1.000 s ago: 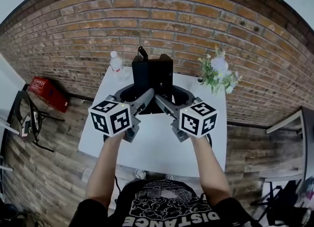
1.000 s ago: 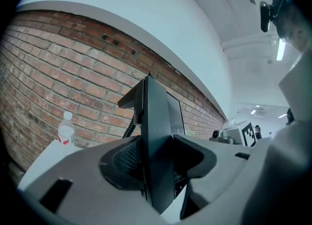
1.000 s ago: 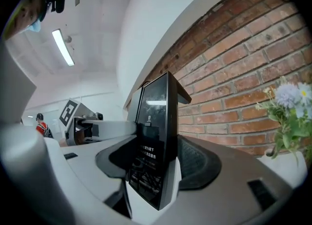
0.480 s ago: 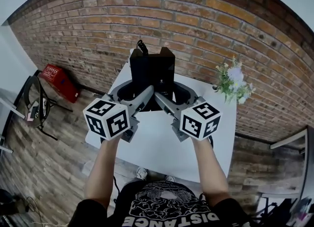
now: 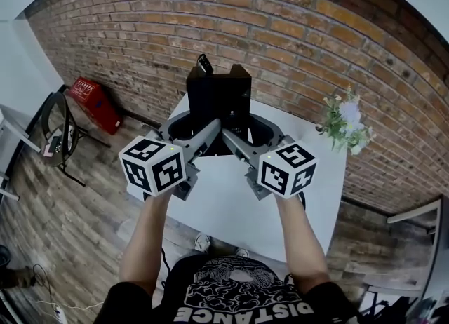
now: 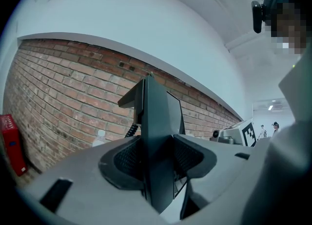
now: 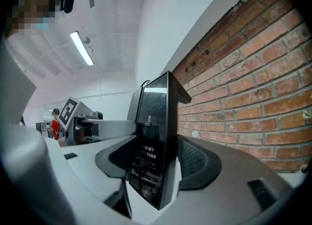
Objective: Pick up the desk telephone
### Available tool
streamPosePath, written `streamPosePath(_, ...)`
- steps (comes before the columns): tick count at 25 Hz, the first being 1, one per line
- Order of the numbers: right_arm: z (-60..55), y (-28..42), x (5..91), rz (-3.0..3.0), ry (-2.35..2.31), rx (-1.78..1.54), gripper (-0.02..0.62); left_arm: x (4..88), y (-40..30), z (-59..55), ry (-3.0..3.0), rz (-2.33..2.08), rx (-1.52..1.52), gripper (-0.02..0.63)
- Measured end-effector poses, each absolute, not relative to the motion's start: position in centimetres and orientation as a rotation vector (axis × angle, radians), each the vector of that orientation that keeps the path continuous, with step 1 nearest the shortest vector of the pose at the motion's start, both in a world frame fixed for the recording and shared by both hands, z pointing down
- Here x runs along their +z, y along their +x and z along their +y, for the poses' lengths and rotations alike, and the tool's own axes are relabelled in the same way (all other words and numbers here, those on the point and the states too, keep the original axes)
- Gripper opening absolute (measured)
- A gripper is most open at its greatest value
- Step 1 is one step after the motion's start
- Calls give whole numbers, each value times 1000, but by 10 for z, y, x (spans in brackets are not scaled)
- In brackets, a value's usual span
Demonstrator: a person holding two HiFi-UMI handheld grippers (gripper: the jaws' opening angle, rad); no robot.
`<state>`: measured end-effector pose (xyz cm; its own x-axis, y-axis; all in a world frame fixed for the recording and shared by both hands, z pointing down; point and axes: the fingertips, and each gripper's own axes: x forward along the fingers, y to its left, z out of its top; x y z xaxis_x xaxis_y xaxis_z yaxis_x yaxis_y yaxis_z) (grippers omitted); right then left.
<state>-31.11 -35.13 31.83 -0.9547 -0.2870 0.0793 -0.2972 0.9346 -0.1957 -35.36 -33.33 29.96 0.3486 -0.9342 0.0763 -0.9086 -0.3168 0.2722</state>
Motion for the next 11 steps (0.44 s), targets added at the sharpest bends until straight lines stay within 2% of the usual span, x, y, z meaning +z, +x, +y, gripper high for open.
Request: streamPosePath(11,-348,-315,325,-3032,442,333,253,306,-357,-330,2326,-1652,-132,207)
